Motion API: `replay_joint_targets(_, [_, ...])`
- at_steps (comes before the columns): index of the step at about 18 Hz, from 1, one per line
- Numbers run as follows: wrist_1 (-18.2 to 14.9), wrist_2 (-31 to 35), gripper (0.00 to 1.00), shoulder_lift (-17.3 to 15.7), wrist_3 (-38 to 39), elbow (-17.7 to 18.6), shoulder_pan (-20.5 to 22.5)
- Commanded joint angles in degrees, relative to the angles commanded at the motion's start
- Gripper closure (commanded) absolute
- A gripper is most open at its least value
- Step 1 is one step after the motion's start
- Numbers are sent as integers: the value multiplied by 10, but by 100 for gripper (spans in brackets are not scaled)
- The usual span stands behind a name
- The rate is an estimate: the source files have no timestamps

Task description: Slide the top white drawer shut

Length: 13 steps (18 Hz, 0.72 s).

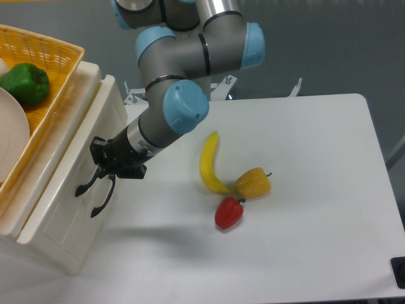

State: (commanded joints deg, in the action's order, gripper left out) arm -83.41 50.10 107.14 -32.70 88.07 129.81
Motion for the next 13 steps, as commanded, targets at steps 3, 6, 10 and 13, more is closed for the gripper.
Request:
replay_joint_targets(3, [0, -1, 100, 1, 0, -4, -1])
replay_joint_targets(6, [1, -1, 100, 2, 0, -4, -2])
replay_joint_targets(10, [6, 1, 89, 4, -6, -4, 3])
replay_joint_targets(13, [52, 4, 55, 6, -4, -6, 29])
